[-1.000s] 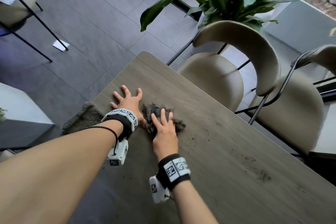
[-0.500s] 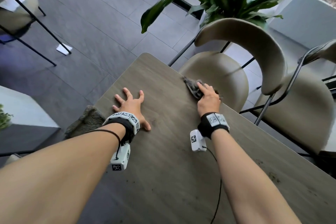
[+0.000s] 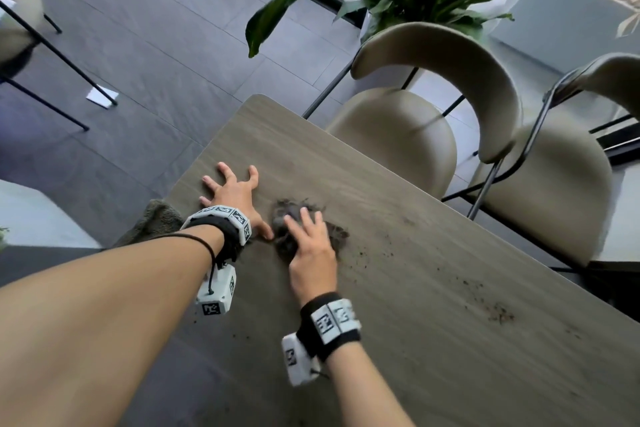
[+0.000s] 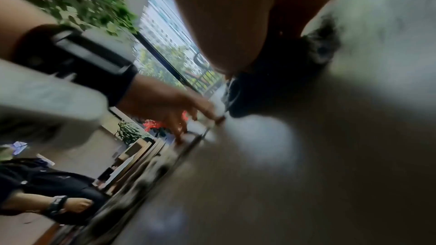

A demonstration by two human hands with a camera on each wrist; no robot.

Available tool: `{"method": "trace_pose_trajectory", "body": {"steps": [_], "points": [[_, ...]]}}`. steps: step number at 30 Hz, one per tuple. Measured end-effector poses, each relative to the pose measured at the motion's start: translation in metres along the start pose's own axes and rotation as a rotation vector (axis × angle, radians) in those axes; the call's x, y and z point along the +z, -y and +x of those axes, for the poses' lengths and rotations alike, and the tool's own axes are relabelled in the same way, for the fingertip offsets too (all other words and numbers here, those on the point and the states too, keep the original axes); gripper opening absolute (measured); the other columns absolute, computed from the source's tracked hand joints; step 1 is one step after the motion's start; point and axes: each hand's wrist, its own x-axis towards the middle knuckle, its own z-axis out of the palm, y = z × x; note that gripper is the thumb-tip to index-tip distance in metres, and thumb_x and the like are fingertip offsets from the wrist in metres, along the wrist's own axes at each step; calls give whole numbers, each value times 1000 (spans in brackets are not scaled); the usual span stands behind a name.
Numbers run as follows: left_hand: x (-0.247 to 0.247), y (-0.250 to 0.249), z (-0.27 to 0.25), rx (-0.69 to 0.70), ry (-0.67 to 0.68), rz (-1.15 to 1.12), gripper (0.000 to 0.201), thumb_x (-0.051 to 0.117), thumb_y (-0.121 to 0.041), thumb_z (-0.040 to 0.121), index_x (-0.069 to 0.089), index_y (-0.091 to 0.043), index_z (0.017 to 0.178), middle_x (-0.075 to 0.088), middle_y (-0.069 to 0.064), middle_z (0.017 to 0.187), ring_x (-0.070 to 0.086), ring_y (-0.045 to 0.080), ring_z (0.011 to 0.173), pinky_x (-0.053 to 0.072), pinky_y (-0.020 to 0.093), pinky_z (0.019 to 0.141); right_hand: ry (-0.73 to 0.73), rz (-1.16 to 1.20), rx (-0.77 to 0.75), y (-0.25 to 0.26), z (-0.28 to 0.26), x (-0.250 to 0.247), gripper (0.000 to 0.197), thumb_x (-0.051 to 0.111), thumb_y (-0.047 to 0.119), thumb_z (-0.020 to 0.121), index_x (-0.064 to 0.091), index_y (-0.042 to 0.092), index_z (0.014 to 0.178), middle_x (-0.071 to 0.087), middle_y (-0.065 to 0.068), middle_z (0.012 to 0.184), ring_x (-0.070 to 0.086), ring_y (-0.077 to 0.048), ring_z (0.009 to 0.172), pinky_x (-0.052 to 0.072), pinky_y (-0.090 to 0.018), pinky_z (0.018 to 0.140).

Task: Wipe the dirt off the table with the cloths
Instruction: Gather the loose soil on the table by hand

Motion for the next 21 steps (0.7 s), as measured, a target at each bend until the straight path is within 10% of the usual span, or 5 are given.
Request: {"method": "trace_pose_trajectory", "body": {"steps": [6,11,17,21], "points": [[2,1,0,4,1,-9,150,97,-56,43,2,-38,157,-19,24,161,-3,59,145,26,71,109,10,-28,-1,-19,11,-9,76,44,-12,75,55,36,134,35,14,153,21,-10,146,33,-28,112],[4,0,3,-4,-5,-16,150,98,-54,43,2,-38,158,-19,23,161,-3,58,145,27,71,110,-142,16,165,-75,86,-55,74,39,-10,74,62,36,127,44,10,149,27,-14,145,29,-48,115],[4,0,4,-1,-11,9,152,97,-58,41,1,-38,157,-17,25,161,4,59,143,31,72,107,-203,31,202,-98,153,-91,55,41,-6,82,69,23,120,62,-2,130,54,-22,124,30,-18,108],[4,0,4,5,-22,21,154,96,-61,38,2,-39,157,-15,25,161,8,59,142,34,71,104,-276,54,232,-72,147,-93,57,39,-5,81,67,23,123,60,-1,133,53,-22,123,35,-23,106]]}}
